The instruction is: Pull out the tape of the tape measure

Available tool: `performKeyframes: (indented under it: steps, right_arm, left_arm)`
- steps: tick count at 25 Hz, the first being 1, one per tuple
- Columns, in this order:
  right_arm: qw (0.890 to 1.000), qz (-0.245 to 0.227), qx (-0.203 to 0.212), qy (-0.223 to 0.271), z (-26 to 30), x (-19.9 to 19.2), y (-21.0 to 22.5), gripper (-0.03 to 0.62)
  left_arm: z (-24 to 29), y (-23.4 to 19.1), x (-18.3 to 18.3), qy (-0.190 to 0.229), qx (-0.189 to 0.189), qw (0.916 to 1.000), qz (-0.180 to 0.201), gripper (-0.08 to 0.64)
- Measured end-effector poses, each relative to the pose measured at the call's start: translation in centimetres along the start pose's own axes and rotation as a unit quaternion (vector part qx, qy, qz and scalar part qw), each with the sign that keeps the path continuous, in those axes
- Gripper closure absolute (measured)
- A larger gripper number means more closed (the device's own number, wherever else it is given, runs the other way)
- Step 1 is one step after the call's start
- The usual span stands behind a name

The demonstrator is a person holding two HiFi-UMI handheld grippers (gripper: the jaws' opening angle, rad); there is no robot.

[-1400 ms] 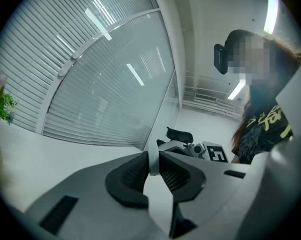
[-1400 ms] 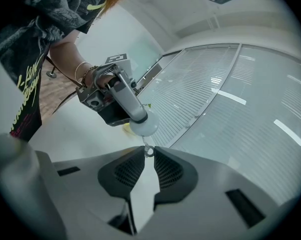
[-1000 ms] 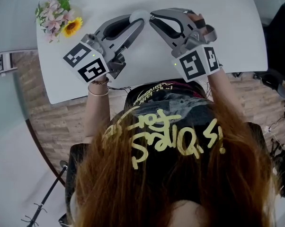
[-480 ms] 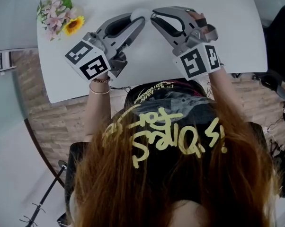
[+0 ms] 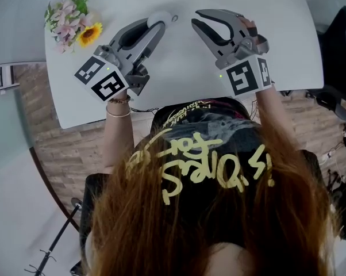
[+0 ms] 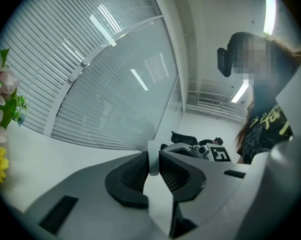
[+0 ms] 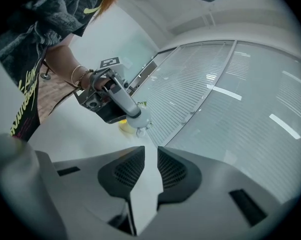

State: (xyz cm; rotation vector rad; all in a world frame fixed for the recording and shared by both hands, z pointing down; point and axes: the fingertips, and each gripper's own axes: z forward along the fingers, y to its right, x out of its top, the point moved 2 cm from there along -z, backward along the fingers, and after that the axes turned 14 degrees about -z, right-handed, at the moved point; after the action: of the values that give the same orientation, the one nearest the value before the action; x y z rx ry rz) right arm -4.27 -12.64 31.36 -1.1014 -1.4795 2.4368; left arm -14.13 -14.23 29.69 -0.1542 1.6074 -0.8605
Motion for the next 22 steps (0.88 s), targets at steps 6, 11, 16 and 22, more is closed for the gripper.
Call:
performKeyframes:
  steps: [6,11,16,22]
  right_arm:
    - [0.997,0.065,-0.031,0.040,-0.7,0.3,1.3,0.529]
    - [0.984,0.148,-0.062,0.084,-1.2,0.4,2.2,0.529]
    - [0.968,0.207,-0.066,0.122,-1.4,0.9,2.4,0.529]
    - [0.989,0.123,0.004,0.085,0.0,1.4,-0.7,0.528]
  left_arm:
    - [0.0,0.0,0.0,0.000,0.002,1.0000,0.004,0.499]
    - [0.0,0.0,-0.1,-0.001,0.002,1.0000,0.001,0.499]
    - [0.0,-0.1,-0.4,-0.002,0.001,1.0000,-0.005,0.499]
    - [0.1,-0.1,-0.7,-0.009,0.002,0.9999,-0.012,0.499]
